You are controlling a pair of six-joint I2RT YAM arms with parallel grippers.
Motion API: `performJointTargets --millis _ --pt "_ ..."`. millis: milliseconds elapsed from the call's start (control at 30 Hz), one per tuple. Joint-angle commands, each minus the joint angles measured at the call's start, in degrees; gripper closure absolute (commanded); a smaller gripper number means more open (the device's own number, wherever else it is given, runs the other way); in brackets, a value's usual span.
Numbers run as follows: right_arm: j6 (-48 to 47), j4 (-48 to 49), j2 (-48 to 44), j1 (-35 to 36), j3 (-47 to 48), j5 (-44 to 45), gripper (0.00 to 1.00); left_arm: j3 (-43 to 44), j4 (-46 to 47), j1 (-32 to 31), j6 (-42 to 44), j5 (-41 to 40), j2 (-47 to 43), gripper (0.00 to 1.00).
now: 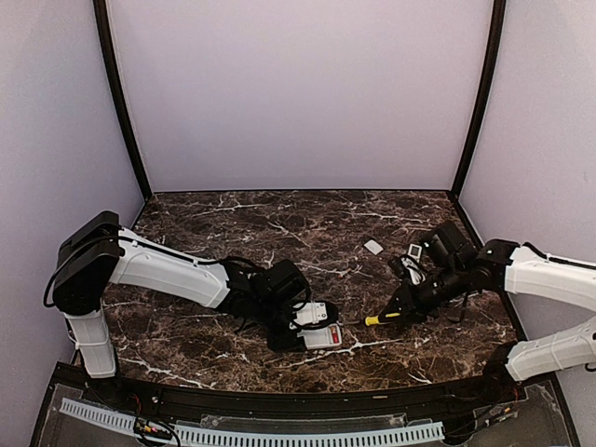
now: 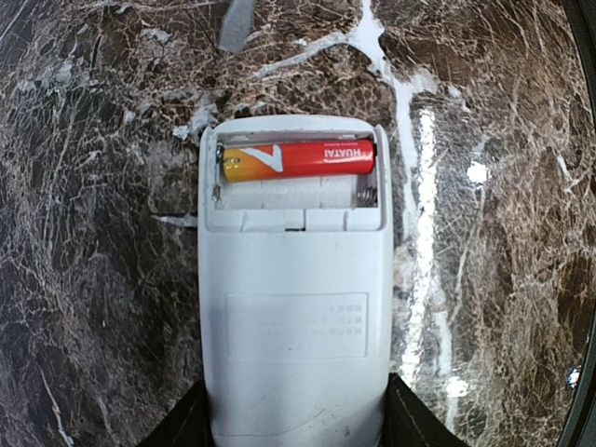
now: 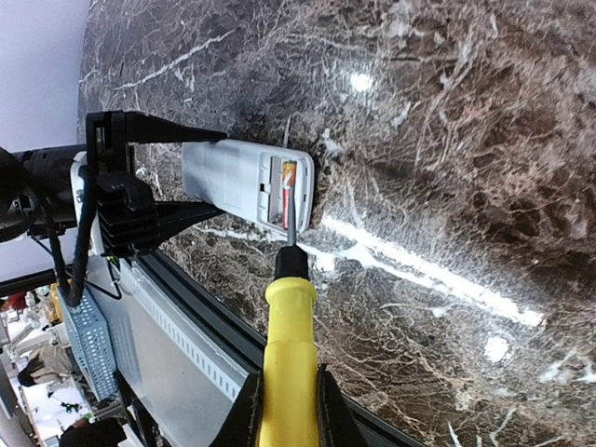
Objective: Unload the batteries from the remote control
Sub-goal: Remove the battery from the remote control without the battery cover.
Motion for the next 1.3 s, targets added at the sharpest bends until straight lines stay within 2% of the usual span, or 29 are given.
performJointTargets --millis 0,133,433,1267 --pt "-4.3 -8.7 2.5 1.4 8.1 6.0 1.0 1.0 -1.2 -0.1 0.5 -0.2 1.0 0.63" --pt "-4.5 -12.3 6.6 5.1 12.2 9.7 1.0 1.2 -1.3 -0.1 0.5 -0.1 1.1 0.63" --pt "-3.4 -12.4 13.8 9.9 16.8 12.7 1.0 1.2 -1.3 -0.1 0.6 -0.1 1.3 0.63" --pt "-3.1 -19.0 22.8 12.6 23.2 15.4 1.0 1.3 -1.6 -0.1 0.7 -0.2 1.1 0.63"
